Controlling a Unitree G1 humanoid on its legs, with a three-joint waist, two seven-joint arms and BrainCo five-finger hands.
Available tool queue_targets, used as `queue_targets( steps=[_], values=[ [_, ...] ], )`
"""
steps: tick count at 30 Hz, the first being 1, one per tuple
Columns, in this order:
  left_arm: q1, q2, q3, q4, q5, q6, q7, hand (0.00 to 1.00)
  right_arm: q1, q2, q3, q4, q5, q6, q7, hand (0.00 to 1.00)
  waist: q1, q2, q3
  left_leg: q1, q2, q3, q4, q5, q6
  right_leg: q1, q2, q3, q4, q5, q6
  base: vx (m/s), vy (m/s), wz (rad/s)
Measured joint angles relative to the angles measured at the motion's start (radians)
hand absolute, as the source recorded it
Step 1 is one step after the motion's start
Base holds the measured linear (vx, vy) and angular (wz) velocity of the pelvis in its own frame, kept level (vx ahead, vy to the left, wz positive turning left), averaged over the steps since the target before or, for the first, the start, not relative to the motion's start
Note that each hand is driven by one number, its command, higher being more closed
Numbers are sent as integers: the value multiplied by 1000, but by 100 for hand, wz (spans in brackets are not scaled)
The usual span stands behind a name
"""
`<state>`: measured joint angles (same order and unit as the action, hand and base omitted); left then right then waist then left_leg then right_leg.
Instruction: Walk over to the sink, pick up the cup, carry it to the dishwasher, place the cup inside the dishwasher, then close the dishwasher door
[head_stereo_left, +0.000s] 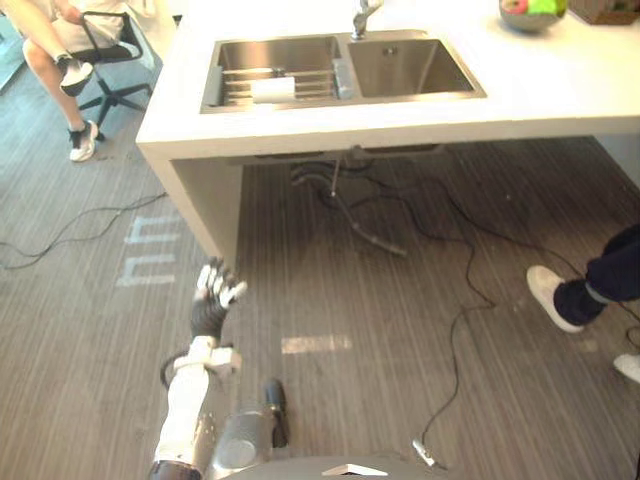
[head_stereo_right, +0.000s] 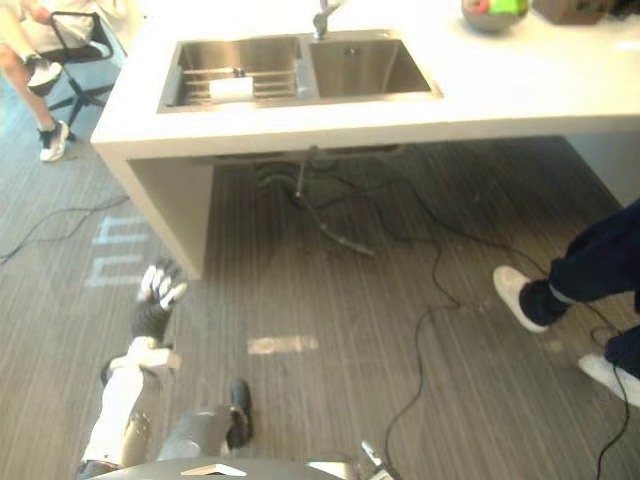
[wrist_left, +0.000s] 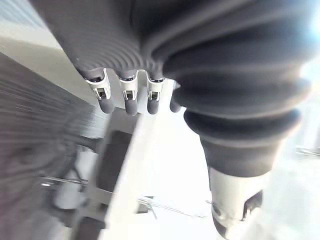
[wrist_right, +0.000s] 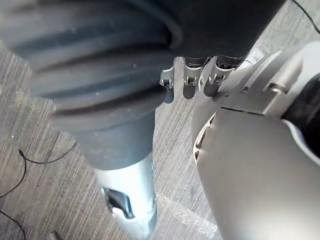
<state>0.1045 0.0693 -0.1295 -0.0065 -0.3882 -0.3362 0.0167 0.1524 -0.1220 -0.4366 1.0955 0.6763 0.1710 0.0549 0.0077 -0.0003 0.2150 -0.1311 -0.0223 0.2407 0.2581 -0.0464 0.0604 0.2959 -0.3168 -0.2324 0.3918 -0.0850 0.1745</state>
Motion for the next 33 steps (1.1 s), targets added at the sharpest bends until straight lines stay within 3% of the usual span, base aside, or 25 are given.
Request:
queue_targets(
  steps=[1, 2, 3, 4, 5, 6, 7, 8, 10, 11, 12, 13, 14, 16, 18, 23, 26, 27, 28, 29, 33],
  values=[
    [-17, 0, -4, -30, 0, 2, -6, 0, 7, -2, -14, 2, -8, 1, 0, 0, -1, 0, -5, 17, -13, -8, 3, -18, 3, -29, -20, 0, 84, 28, 9, 443, 205, 32],
    [-51, 2, -15, -113, -1, 22, -14, 0, 13, -4, -21, 21, -17, 2, 1, 0, -11, -8, -10, 53, -42, -26, 5, -42, 23, -104, -76, 7, 297, 110, 25, 399, 171, 56],
    [-89, 4, -33, -185, -2, 46, -12, 0, 24, 9, -32, 26, -17, 0, 2, 0, -15, -19, -13, 68, -56, -42, 36, -82, 30, -204, -108, 25, 532, 106, 32, 323, 109, 56],
    [-103, 6, -37, -211, -2, 60, -7, 0, 30, 23, -38, 26, -16, -1, 2, 0, -14, -21, -14, 83, -59, -46, 48, -97, 32, -250, -115, 27, 633, 80, 18, 340, 59, 33],
    [-108, 2, -38, -246, -3, 94, 13, 0, 35, 40, -48, 27, -5, -13, 2, 0, -8, -13, -10, 145, -59, -54, 48, -128, 31, -334, -116, -5, 775, -4, -56, 288, 29, 5],
    [-109, 0, -39, -248, -3, 104, 25, 0, 32, 39, -48, 30, -4, -14, 2, 0, -7, -9, -8, 176, -58, -59, 40, -139, 30, -360, -116, -28, 798, -40, -89, 367, 9, 0],
    [-110, -1, -42, -248, -3, 115, 51, 0, 27, 38, -45, 32, 9, -12, -1, 0, -10, 1, -6, 221, -56, -74, 27, -159, 23, -408, -116, -75, 790, -93, -131, 322, -42, 12],
    [-114, -1, -44, -249, -3, 118, 67, 0, 26, 39, -37, 31, 21, -11, -1, 0, -17, 3, -6, 241, -49, -79, 16, -174, 23, -455, -115, -102, 742, -132, -150, 329, -100, 39],
    [-127, 1, -58, -248, -6, 117, 87, 0, 24, 39, -36, 30, 25, -10, -1, 0, -34, 21, -10, 256, -18, -117, 25, -198, -4, -519, -66, -108, 512, -162, -137, 252, -161, 59],
    [-144, 15, -68, -247, -22, 115, 93, 0, 29, 43, -34, 32, 23, -5, -2, 0, -45, 27, -14, 254, 7, -156, 53, -220, -37, -522, 1, -58, 300, -139, -110, 253, -199, 68],
    [-155, 29, -70, -246, -26, 114, 96, 0, 38, 52, -34, 36, 23, 2, -3, 0, -46, 17, -18, 254, 11, -175, 64, -231, -51, -517, 20, -30, 213, -90, -103, 435, -393, 101],
    [-181, 62, -66, -245, -45, 106, 109, 0, 67, 85, -36, 64, 20, 12, -5, 0, -46, -41, -36, 260, 3, -222, 87, -263, -91, -496, 38, -7, 77, 37, -88, 374, -356, 69],
    [-177, 45, -61, -240, -59, 102, 116, 0, 73, 83, -35, 67, 12, 21, -5, 0, -39, -6, -40, 264, 47, -235, 98, -276, -112, -478, 72, -34, 75, 24, -97, 425, -412, 50],
    [-177, 36, -59, -251, -69, 100, 125, 0, 90, 60, -37, 66, -17, 29, -6, 0, -25, 39, -58, 273, 124, -237, 84, -257, -137, -432, 152, -68, 4, 9, -125, 299, -278, -2],
    [-190, 36, -60, -254, -73, 103, 132, 0, 85, 52, -41, 61, -36, 28, -1, 0, -27, 49, -64, 289, 155, -237, 70, -233, -141, -413, 185, -82, -14, -8, -144, 252, -224, -5],
    [-195, 38, -55, -253, -94, 129, 152, 0, 76, 51, -58, 64, -52, 32, 31, 0, -29, 48, -63, 221, 149, -237, 190, -164, -141, -392, 166, -110, -7, -66, -142, 121, -123, 17],
    [-167, 38, -13, -242, -130, 124, 146, 0, 80, 35, -52, 74, -32, 43, 49, 0, -25, 43, -49, 176, 151, -215, 325, -72, -172, -321, 158, -126, -52, -64, -150, 98, -74, 19],
    [-151, 38, -1, -234, -131, 118, 127, 0, 80, 31, -25, 72, 5, 56, 90, 0, -26, 30, -43, 165, 155, -207, 340, -93, -162, -289, 147, -135, -89, -59, -158, 87, -53, 17],
    [-147, 38, -1, -234, -130, 117, 113, 0, 81, 26, -14, 65, 33, 61, 116, 0, -26, 33, -45, 157, 154, -199, 325, -126, -163, -281, 146, -139, -103, -56, -160, 49, -25, 16],
    [-111, 37, 41, -242, -130, 88, 64, 0, 36, -14, 31, 60, 83, 50, 198, 0, -33, 62, -55, 184, 86, -131, -157, 21, -123, -364, 72, -129, 21, -98, -83, 10, -8, 5],
    [-111, 37, 40, -242, -130, 88, 64, 0, 36, -14, 31, 60, 83, 50, 197, 0, -35, 61, -55, 184, 86, -127, -157, 21, -123, -365, 72, -122, 20, -98, -83, 0, 0, -1]
  ],
)
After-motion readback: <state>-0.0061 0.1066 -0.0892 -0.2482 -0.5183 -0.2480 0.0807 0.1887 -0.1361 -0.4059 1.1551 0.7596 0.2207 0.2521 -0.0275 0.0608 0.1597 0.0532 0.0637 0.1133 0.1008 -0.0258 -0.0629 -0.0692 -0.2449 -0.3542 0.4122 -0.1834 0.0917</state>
